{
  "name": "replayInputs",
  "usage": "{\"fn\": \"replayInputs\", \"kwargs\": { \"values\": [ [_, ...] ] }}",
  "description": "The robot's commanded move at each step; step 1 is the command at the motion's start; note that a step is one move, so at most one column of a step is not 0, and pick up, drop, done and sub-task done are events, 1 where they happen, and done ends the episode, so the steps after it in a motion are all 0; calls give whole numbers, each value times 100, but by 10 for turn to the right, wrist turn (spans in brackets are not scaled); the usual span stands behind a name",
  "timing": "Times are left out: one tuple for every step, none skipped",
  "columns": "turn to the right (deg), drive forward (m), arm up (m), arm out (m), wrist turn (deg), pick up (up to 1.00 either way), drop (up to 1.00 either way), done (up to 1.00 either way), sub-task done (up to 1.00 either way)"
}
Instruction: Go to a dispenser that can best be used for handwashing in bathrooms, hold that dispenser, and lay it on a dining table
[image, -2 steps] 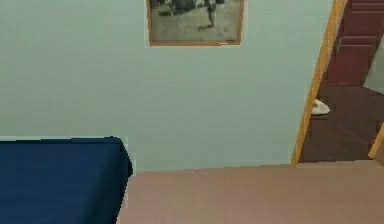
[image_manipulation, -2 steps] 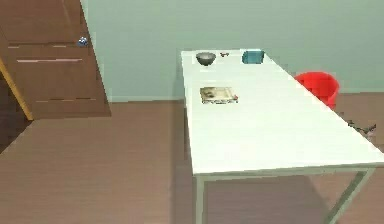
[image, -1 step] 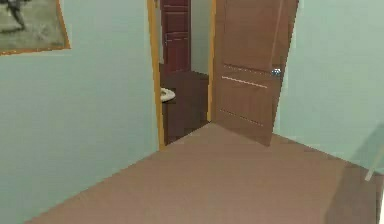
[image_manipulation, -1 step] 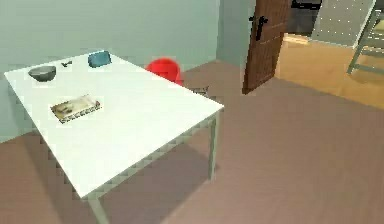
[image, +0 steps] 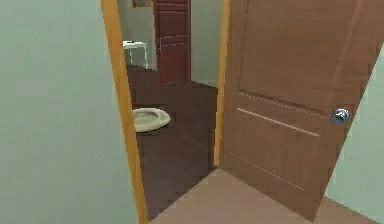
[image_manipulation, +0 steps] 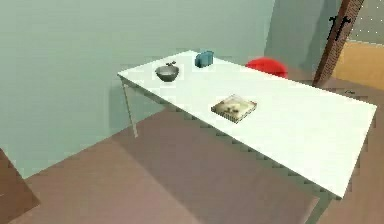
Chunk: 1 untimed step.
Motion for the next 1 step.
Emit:
{"fn": "replayInputs", "kwargs": {
  "values": [
    [0, 100, 0, 0, 0, 0, 0, 0, 0]
  ]
}}
